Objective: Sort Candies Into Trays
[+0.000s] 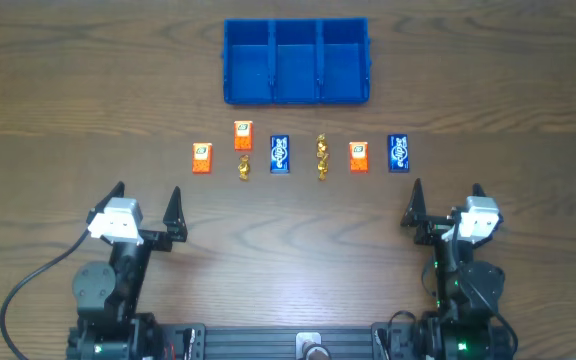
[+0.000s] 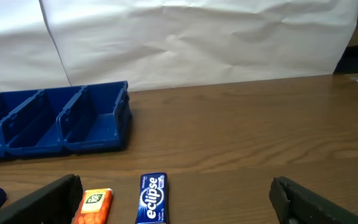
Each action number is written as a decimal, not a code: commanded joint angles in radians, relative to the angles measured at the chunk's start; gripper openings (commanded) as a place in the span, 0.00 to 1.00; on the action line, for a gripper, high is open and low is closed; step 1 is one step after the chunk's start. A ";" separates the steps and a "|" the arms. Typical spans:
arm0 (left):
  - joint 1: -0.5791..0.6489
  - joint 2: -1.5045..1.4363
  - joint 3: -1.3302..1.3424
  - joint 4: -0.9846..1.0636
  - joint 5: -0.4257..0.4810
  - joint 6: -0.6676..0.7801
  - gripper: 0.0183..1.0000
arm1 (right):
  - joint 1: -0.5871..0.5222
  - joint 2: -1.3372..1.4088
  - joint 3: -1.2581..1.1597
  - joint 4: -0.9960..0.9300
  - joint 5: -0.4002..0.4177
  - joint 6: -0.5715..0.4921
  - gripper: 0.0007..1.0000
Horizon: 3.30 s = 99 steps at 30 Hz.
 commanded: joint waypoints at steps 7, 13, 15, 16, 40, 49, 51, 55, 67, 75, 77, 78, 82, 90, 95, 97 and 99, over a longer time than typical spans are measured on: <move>0.006 -0.005 -0.020 -0.031 0.018 0.003 1.00 | 0.005 -0.005 -0.008 0.002 -0.005 -0.010 1.00; 0.006 -0.005 -0.020 -0.031 0.018 0.003 1.00 | 0.005 -0.005 -0.008 0.002 -0.005 -0.010 1.00; 0.006 -0.005 -0.020 -0.031 0.018 0.003 1.00 | 0.005 -0.005 -0.008 0.002 -0.005 -0.010 1.00; 0.006 -0.005 -0.020 -0.031 0.018 0.003 1.00 | 0.005 -0.005 -0.008 0.002 -0.005 -0.010 1.00; 0.006 -0.004 -0.020 -0.031 0.017 0.003 1.00 | 0.005 -0.005 -0.008 0.002 -0.005 -0.010 1.00; 0.006 -0.004 0.021 0.014 0.048 -0.040 1.00 | 0.005 -0.005 -0.008 0.002 -0.005 -0.010 1.00; 0.005 -0.003 0.107 -0.056 0.043 -0.042 1.00 | 0.005 -0.005 -0.008 0.002 -0.005 -0.010 1.00; 0.001 0.102 0.306 -0.145 0.027 -0.041 1.00 | 0.005 -0.005 -0.008 0.002 -0.005 -0.010 1.00; -0.015 0.901 0.942 -0.480 0.058 -0.044 1.00 | 0.005 -0.005 -0.008 0.002 -0.006 -0.010 1.00; -0.082 1.371 1.067 -0.550 0.038 -0.066 1.00 | 0.005 -0.005 -0.008 0.002 -0.005 -0.010 1.00; -0.099 1.456 1.067 -0.547 0.035 -0.068 1.00 | 0.005 -0.005 -0.008 0.002 -0.005 -0.010 1.00; -0.109 1.489 1.067 -0.547 0.035 -0.068 1.00 | 0.005 -0.005 -0.008 0.002 -0.005 -0.010 1.00; -0.158 1.602 1.067 -0.545 -0.006 -0.069 1.00 | 0.005 -0.005 -0.008 0.002 -0.005 -0.010 1.00; -0.206 1.732 1.067 -0.490 -0.062 -0.072 1.00 | 0.005 -0.005 -0.008 0.002 -0.005 -0.010 1.00; -0.203 1.764 1.067 -0.494 -0.113 -0.055 1.00 | 0.005 -0.005 -0.008 0.002 -0.005 -0.010 1.00; -0.203 1.778 1.067 -0.488 -0.127 -0.056 1.00 | 0.005 -0.005 -0.008 0.002 -0.005 -0.010 1.00; -0.203 1.800 1.067 -0.472 -0.137 -0.056 0.99 | 0.005 -0.005 -0.008 0.002 -0.005 -0.010 1.00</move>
